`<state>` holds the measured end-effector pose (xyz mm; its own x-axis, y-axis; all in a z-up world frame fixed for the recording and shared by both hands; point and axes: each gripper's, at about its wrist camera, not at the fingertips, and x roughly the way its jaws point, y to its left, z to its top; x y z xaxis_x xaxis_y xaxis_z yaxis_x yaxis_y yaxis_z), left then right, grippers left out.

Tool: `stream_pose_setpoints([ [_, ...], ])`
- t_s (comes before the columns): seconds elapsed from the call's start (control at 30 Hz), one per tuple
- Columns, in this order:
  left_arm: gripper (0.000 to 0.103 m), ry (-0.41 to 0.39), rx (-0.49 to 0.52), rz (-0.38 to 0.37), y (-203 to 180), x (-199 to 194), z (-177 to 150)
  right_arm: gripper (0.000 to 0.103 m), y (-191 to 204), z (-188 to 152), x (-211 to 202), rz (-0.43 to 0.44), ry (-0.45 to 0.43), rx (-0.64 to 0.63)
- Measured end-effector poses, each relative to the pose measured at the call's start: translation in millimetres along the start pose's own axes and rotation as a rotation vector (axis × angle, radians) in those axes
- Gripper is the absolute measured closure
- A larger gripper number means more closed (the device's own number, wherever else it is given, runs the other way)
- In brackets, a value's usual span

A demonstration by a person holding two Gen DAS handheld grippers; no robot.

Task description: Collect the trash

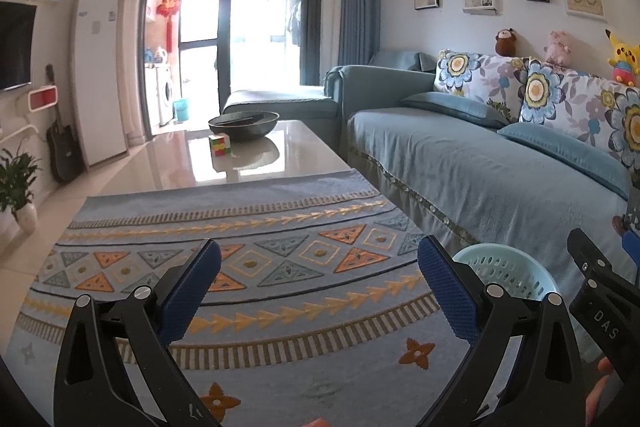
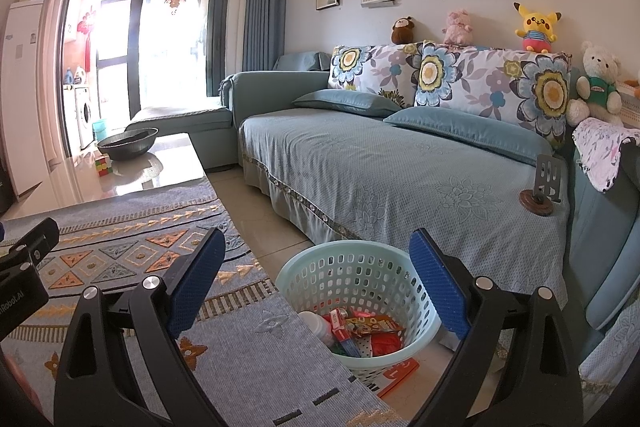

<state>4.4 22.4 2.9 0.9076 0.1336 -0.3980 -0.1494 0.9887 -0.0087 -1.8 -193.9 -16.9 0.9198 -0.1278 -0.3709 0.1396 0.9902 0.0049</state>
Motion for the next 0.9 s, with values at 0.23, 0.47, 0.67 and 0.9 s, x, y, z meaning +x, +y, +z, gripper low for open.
stream_pose_setpoints([
  [0.23, 0.008, -0.001, -0.006, 0.018, 4, -1, 1, 0.014, -3, 0, 1, -0.001, 0.001, 0.0],
  [0.47, 0.008, -0.001, -0.003, 0.018, 3, 1, 2, 0.014, -3, -1, 1, -0.001, 0.002, -0.001],
  [0.67, 0.008, 0.002, 0.001, 0.018, 4, 1, 1, 0.014, -4, 0, 3, 0.002, 0.005, -0.003],
  [0.9, 0.008, 0.012, -0.008, 0.021, 9, 3, 0, 0.014, -4, -1, 3, 0.002, 0.006, -0.003],
])
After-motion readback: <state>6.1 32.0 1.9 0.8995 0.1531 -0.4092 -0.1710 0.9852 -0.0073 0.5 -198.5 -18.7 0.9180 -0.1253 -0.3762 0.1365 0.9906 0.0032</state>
